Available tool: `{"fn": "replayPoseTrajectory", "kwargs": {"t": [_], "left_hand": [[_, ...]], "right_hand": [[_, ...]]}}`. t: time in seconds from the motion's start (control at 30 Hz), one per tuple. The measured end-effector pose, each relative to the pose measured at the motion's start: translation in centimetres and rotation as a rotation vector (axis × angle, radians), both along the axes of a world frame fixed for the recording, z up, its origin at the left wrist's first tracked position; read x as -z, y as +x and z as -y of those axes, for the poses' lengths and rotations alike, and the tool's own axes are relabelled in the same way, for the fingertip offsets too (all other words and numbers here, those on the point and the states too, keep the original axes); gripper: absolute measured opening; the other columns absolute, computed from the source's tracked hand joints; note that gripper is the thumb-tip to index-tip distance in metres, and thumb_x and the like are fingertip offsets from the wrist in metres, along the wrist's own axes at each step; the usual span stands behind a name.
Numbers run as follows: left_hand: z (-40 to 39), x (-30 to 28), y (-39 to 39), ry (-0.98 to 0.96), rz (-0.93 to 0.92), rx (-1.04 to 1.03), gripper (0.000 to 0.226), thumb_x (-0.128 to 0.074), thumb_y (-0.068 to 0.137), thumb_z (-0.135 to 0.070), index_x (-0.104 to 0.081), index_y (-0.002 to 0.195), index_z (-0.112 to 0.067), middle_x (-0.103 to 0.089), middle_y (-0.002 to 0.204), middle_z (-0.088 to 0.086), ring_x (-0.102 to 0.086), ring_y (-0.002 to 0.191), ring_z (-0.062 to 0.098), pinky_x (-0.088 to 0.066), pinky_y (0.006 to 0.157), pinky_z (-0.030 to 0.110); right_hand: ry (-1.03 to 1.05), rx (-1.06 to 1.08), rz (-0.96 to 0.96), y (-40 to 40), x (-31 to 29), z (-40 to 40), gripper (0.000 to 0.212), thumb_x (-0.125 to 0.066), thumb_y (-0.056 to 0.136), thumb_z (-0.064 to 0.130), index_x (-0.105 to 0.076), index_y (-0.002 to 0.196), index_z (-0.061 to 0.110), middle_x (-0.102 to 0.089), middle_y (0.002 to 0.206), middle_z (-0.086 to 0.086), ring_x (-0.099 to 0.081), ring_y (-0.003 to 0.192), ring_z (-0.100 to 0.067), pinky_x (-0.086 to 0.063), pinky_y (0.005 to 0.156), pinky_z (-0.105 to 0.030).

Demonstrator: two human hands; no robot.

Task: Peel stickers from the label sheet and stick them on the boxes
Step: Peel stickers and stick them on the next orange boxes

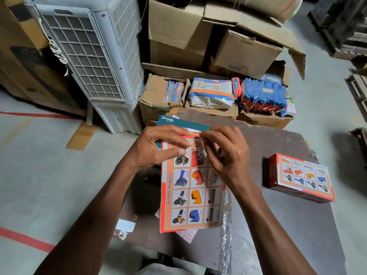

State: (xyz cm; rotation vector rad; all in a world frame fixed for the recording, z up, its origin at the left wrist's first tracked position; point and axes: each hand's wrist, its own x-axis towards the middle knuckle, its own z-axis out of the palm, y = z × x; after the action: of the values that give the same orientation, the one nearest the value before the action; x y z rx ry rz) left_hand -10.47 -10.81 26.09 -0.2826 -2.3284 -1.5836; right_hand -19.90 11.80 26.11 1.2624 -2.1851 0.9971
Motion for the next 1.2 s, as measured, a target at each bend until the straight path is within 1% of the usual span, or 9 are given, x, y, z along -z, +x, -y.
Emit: {"fn": "replayPoseTrajectory", "kwargs": {"t": [0.13, 0.43, 0.6, 0.73, 0.83, 0.9, 1.0, 1.07, 1.2], "left_hand": [[-0.1, -0.1, 0.1, 0.032, 0.018, -0.002, 0.023, -0.081, 0.08, -0.005, -0.079, 0.101, -0.015, -0.073, 0.122, -0.001, -0.068, 0.117, 0.022, -0.056, 0.096, 0.036], [0.0, -0.4, 0.2, 0.035, 0.04, 0.005, 0.024, -0.08, 0.08, -0.005, -0.078, 0.101, -0.016, -0.073, 0.122, -0.003, -0.069, 0.115, 0.021, -0.054, 0.093, 0.028], [-0.1, -0.4, 0.4, 0.043, 0.039, 0.001, 0.023, -0.08, 0.08, -0.006, -0.078, 0.101, -0.016, -0.073, 0.121, -0.003, -0.069, 0.114, 0.02, -0.055, 0.093, 0.03], [0.1, -0.4, 0.5, 0.06, 0.055, -0.002, 0.024, -0.08, 0.081, -0.004, -0.078, 0.101, -0.015, -0.072, 0.122, -0.003, -0.069, 0.114, 0.021, -0.057, 0.091, 0.031], [-0.1, -0.3, 0.5, 0.029, 0.044, 0.008, 0.023, -0.081, 0.08, -0.004, -0.081, 0.1, -0.015, -0.073, 0.122, 0.0, -0.068, 0.116, 0.023, -0.055, 0.095, 0.034], [-0.3, -0.4, 0.6, 0.026, 0.048, 0.016, 0.023, -0.081, 0.08, -0.004, -0.079, 0.101, -0.014, -0.073, 0.122, 0.0, -0.068, 0.117, 0.022, -0.054, 0.095, 0.031], [-0.5, -0.5, 0.6, 0.001, 0.044, 0.02, 0.026, -0.081, 0.081, 0.0, -0.079, 0.103, -0.013, -0.073, 0.121, 0.0, -0.068, 0.117, 0.019, -0.054, 0.095, 0.029], [-0.5, -0.5, 0.7, -0.02, 0.032, 0.016, 0.025, -0.082, 0.08, 0.0, -0.079, 0.102, -0.011, -0.074, 0.12, 0.003, -0.068, 0.116, 0.02, -0.054, 0.096, 0.031], [-0.6, -0.3, 0.8, -0.02, 0.046, 0.008, 0.021, -0.082, 0.08, -0.006, -0.081, 0.099, -0.014, -0.074, 0.12, 0.003, -0.069, 0.115, 0.021, -0.055, 0.096, 0.036]], "right_hand": [[0.002, -0.009, -0.013, 0.2, -0.1, 0.0, 0.018, -0.069, 0.098, 0.021, -0.075, 0.111, 0.01, -0.07, 0.108, -0.006, -0.058, 0.091, -0.022, -0.043, 0.077, -0.033], [0.051, -0.019, -0.069, 0.2, 0.2, -0.3, 0.027, -0.071, 0.094, 0.027, -0.074, 0.115, 0.01, -0.068, 0.114, -0.011, -0.055, 0.1, -0.023, -0.046, 0.077, -0.035], [0.067, -0.034, -0.1, 0.5, -0.1, -0.4, 0.03, -0.067, 0.094, 0.029, -0.073, 0.117, 0.011, -0.066, 0.117, -0.01, -0.051, 0.099, -0.022, -0.042, 0.076, -0.033], [0.031, -0.053, -0.016, 0.9, -0.1, -0.5, 0.028, -0.067, 0.092, 0.02, -0.077, 0.117, 0.013, -0.069, 0.115, -0.007, -0.052, 0.098, -0.019, -0.047, 0.077, -0.038], [-0.065, -0.012, 0.11, 1.3, -0.7, -0.1, 0.015, -0.072, 0.094, 0.024, -0.08, 0.103, 0.015, -0.071, 0.102, -0.002, -0.051, 0.094, -0.01, -0.046, 0.077, -0.032], [-0.072, 0.018, 0.135, 1.5, -0.9, 0.3, 0.011, -0.074, 0.093, 0.026, -0.079, 0.098, 0.016, -0.069, 0.096, 0.001, -0.048, 0.091, -0.006, -0.045, 0.075, -0.032], [-0.052, 0.04, 0.172, 1.4, -0.9, 0.5, 0.009, -0.078, 0.091, 0.026, -0.077, 0.096, 0.019, -0.067, 0.095, 0.003, -0.05, 0.089, -0.009, -0.045, 0.074, -0.037], [-0.032, 0.05, 0.202, 1.4, -1.0, 0.6, 0.009, -0.079, 0.09, 0.026, -0.077, 0.096, 0.02, -0.067, 0.095, 0.003, -0.051, 0.089, -0.011, -0.047, 0.074, -0.039], [0.077, 0.074, 0.162, 1.4, -1.1, 0.5, 0.014, -0.074, 0.091, 0.03, -0.08, 0.102, 0.022, -0.066, 0.096, 0.002, -0.051, 0.087, -0.019, -0.046, 0.072, -0.041]]}}
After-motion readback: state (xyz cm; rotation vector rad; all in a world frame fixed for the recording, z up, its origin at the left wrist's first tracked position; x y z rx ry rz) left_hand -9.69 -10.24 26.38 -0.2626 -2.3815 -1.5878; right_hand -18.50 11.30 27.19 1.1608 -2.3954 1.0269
